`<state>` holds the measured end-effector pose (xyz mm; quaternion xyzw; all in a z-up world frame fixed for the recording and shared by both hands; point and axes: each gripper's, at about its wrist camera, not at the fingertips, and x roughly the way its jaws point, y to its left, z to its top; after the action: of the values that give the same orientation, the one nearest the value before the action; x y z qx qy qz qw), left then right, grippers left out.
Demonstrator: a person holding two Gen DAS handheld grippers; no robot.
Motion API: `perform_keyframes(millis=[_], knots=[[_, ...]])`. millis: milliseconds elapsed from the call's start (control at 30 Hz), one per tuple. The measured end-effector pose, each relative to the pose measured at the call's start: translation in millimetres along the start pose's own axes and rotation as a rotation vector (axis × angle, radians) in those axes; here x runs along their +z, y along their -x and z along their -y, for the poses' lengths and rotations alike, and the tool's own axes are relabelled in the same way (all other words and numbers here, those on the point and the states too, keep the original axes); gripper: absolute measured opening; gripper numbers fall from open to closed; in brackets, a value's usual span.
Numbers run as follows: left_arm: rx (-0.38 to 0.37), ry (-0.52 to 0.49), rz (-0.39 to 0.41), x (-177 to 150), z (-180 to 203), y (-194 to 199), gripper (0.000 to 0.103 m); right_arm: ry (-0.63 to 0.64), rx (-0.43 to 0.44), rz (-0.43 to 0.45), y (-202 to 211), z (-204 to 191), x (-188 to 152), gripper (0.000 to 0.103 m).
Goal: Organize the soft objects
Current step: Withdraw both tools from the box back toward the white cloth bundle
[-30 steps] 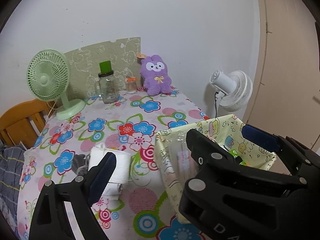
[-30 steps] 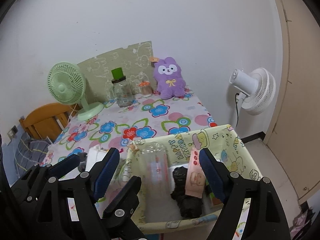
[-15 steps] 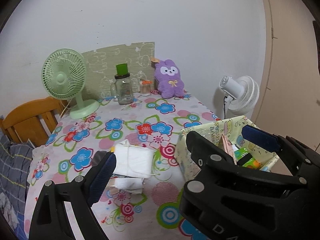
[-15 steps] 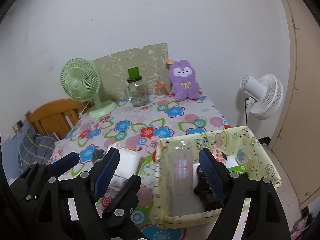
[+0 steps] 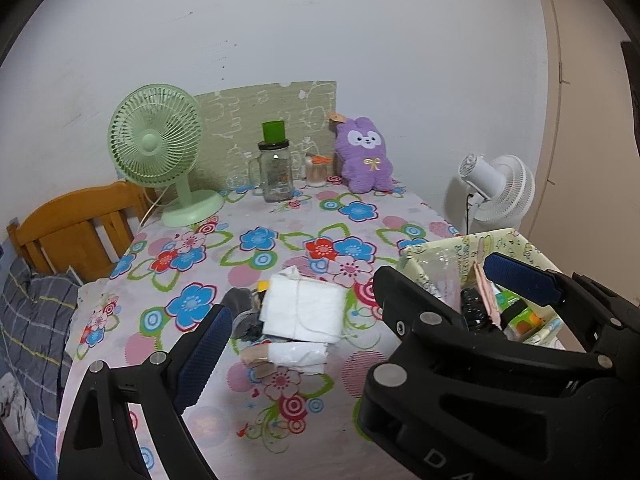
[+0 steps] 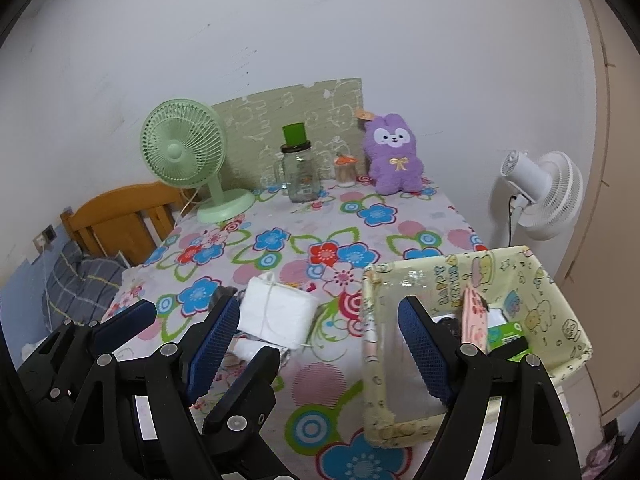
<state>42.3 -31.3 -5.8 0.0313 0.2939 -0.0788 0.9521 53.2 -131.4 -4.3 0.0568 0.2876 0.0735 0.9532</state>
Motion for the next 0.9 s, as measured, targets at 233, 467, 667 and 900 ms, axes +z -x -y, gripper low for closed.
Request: perform_keyframes(millis=[233, 467, 667, 900], knots=[[0.02, 0.016, -0.011, -4, -14, -5, 0.095, 0.005, 0.015, -0.021, -12, -14, -2, 0.084], [0.025, 0.034, -0.024, -6, -28, -13, 0.094, 0.013, 0.017, -0.034, -24, -24, -2, 0.084], [0.039, 0.047, -0.032, -8, -39, -21, 0.094, 0.021, 0.016, -0.037, -36, -32, -1, 0.084], [0.069, 0.068, -0.052, -11, -58, -36, 0.094, 0.037, 0.022, -0.054, -54, -45, -1, 0.084]])
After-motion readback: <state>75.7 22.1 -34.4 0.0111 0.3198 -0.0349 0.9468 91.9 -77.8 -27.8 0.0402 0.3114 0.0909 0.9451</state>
